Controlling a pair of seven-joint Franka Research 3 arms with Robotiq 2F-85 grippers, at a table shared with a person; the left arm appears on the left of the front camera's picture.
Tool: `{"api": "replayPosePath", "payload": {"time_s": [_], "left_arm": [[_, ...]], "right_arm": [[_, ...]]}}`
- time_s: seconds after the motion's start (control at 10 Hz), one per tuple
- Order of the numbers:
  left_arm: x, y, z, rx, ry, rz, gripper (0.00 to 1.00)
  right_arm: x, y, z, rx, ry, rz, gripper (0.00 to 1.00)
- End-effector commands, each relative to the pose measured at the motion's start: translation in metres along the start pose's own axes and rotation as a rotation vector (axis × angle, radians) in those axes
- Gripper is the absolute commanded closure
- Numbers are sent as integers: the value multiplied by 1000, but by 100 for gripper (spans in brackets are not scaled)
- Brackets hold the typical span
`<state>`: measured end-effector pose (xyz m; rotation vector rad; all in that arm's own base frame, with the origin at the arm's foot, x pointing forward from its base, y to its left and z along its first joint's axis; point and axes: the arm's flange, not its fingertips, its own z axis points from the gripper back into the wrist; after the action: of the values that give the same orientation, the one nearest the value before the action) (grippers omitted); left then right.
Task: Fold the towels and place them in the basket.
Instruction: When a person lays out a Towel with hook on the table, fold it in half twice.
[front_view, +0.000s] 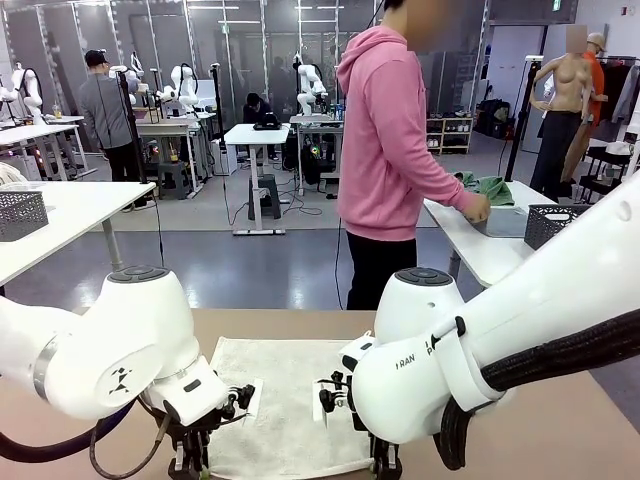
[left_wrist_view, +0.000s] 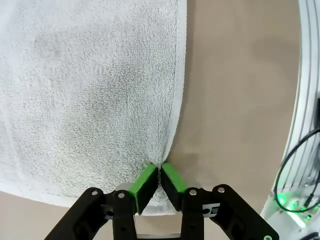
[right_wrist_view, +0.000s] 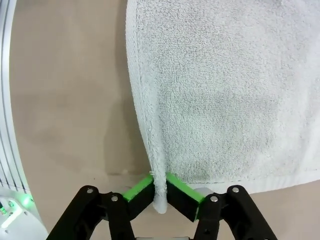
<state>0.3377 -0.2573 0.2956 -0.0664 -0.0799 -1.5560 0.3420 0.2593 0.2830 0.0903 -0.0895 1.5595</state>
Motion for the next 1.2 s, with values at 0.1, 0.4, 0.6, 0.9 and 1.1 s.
{"api": "replayPosePath", "payload": {"time_s": [0.1,0.4,0.6,0.9,1.1], "left_arm": [[-55,-68,-3,43,-30,-6,100],[-50,-78,41,88,-84,-36,93],[-49,-80,66,133,-80,-25,93],[-46,-73,88,168,-102,-3,93],[-37,-67,84,168,-97,-32,93]], "right_arm": [[-1,9,18,22,-41,-34,100],[7,16,61,-6,-51,-31,100],[9,14,83,-31,-43,-25,100],[9,8,104,-55,-63,-38,100],[8,5,100,-41,-53,-30,100]]}}
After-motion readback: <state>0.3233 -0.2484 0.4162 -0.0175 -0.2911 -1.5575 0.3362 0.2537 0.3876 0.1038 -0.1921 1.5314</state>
